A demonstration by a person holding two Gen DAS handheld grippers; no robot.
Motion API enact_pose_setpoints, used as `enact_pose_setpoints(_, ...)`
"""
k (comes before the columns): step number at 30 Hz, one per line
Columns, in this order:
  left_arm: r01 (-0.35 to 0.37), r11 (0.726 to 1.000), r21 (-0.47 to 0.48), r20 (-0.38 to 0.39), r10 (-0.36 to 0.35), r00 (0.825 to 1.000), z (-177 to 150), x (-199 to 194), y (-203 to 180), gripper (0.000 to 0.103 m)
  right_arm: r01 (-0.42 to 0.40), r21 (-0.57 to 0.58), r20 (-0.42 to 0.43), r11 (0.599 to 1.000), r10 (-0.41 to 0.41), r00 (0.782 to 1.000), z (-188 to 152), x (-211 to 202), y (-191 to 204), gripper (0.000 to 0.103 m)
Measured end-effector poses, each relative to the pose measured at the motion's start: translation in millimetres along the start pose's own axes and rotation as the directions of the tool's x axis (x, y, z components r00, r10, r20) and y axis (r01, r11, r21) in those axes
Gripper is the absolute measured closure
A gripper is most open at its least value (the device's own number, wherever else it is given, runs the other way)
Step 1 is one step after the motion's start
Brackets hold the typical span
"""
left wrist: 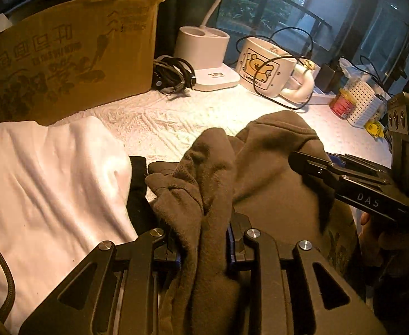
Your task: Fold small clothes
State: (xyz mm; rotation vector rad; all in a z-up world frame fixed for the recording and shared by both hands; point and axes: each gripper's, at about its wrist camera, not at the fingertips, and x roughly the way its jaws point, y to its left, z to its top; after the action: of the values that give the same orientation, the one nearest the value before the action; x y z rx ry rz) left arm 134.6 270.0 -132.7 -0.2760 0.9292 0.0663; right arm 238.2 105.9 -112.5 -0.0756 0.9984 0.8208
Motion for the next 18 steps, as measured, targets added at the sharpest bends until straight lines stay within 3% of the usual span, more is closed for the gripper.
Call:
enact_pose_setpoints(8, -0.06, 0.998, 0.002, 0.019, 0.06, 0.998, 4.2, 2.8, -0.9, 0.073, 0.044, 0.005, -0.003, 0.999, -0.044, 0.999, 1.9, -0.9, -0.1, 0.064)
enact_pose_setpoints(12, -0.08, 0.997, -0.007, 0.038, 0.08, 0.996, 5.1, 0.1, 0.7, 0.071, 0.105, -0.001, 0.016, 0.994, -0.105, 0.994, 3.0, -5.1, 1.8, 0.052)
enact_pose_setpoints(18, -0.096, 0.995, -0.03, 0.071, 0.098, 0.993, 6.1, -5.8, 2.4, 0.069, 0.149, -0.012, 0.014, 0.989, -0.149, 0.989, 4.2, -9.5, 6.7, 0.05)
